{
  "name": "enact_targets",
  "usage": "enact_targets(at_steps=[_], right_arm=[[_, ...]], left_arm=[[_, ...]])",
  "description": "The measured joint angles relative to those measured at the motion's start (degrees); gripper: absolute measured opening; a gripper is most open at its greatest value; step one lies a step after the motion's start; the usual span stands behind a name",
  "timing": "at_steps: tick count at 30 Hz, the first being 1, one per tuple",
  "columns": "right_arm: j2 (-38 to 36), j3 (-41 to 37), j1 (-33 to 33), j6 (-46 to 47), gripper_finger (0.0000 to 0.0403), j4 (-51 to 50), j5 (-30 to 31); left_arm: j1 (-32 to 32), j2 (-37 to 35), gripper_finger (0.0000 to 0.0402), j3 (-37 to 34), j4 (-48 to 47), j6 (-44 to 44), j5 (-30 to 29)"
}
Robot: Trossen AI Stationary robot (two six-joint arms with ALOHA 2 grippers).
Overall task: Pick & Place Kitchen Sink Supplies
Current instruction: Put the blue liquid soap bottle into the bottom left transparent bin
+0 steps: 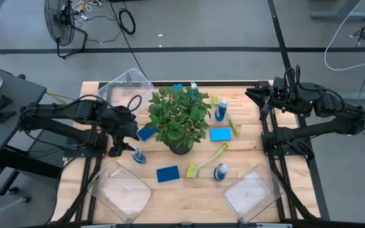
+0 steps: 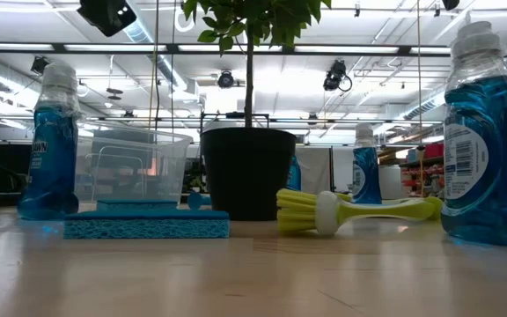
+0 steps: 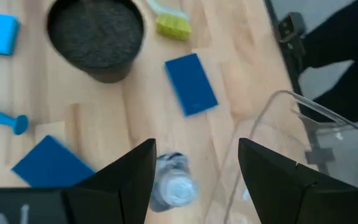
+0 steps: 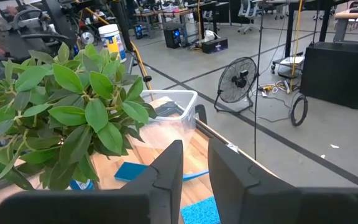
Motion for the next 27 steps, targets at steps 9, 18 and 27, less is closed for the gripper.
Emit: enact_targets(at_steps=[9,18,27], right_arm=[[0.0,0.0,0.0,0.0,0.0080,0.0,0.0],[0.0,0.0,0.0,0.0,0.0080,0.0,0.0],[0.1,0.0,0.0,0.0,0.0080,0.0,0.0]], left_arm=[[-5.0,0.0,0.0232,0.0,-3.7,-0.2,0.0],[-8.4,0.8,0.0232,2.9,-7.2,-1.6,-1.0],[-10.8,5.7,0.0232,5.5,-11.7,-0.3,-5.2]])
